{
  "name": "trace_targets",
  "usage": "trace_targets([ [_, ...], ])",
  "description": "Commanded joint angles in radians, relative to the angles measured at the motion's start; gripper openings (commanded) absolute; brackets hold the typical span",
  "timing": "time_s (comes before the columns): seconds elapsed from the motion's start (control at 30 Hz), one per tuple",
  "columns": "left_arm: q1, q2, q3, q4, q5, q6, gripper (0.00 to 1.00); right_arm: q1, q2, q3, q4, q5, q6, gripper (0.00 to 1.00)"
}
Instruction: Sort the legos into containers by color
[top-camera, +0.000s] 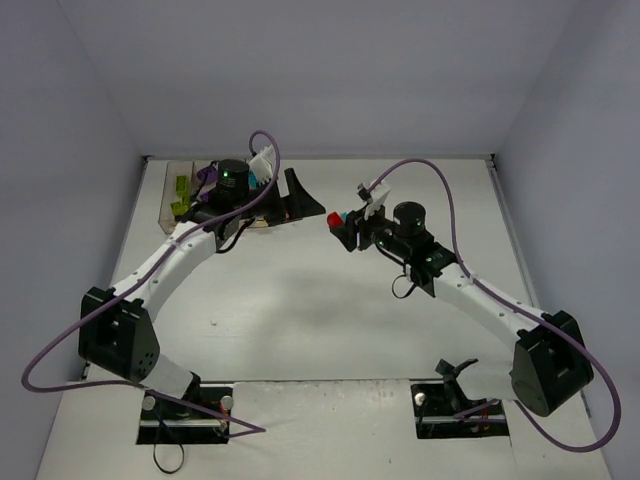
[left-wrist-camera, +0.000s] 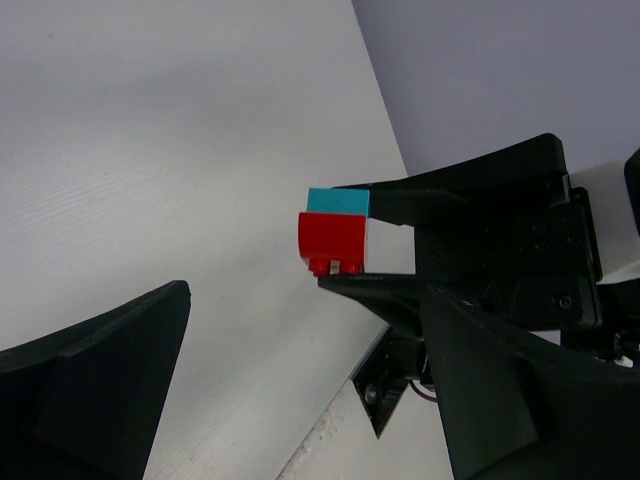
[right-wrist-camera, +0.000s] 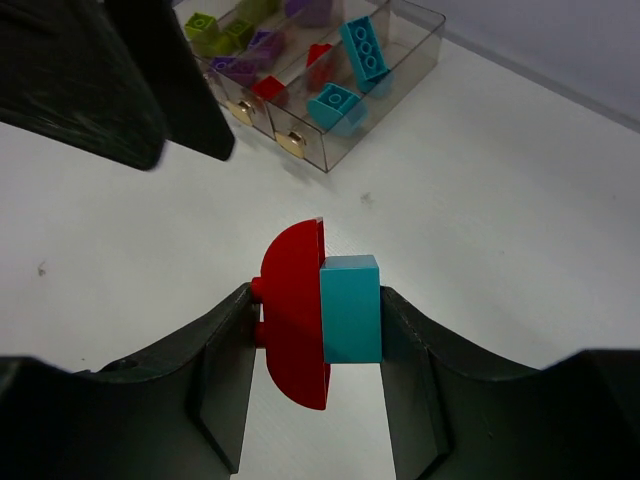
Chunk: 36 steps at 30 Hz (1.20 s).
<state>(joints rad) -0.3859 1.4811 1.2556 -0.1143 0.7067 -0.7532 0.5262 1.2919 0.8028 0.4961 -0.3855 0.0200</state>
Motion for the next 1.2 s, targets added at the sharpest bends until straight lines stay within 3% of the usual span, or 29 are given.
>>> trace_targets([
  [0.0,-0.028,0.010,0.082,0.157,0.011,-0.064,0.91,0.014,-0.040,0.067,0.071,-0.042,-0.035,0.00],
  [0.13,-0.062,0.045,0.102,0.142,0.011,-0.064,0.90,0.017,-0.051,0.073,0.075,-0.047,-0.028,0.00],
  [0.37,-0.103,0.045,0.070,0.143,-0.016,-0.055,0.78,0.015,-0.078,0.068,0.071,-0.050,-0.020,0.00],
  [0.7,-0.140,0.076,0.077,0.179,0.000,-0.064,0.53,0.015,-0.091,0.079,0.078,-0.076,-0.020,0.00],
  [0.9,-0.151,0.073,0.070,0.183,0.008,-0.074,0.45,0.015,-0.103,0.072,0.070,-0.061,-0.020,0.01],
  [1.0,-0.150,0.067,0.061,0.186,0.014,-0.066,0.32,0.017,-0.103,0.070,0.064,-0.059,-0.020,0.02],
  [1.1,-0.149,0.061,0.057,0.183,0.019,-0.042,0.19,0.015,-0.103,0.073,0.044,-0.062,-0.028,0.09],
  [1.17,-0.148,0.054,0.057,0.170,0.023,-0.011,0.12,0.014,-0.103,0.079,0.024,-0.065,-0.037,0.22],
])
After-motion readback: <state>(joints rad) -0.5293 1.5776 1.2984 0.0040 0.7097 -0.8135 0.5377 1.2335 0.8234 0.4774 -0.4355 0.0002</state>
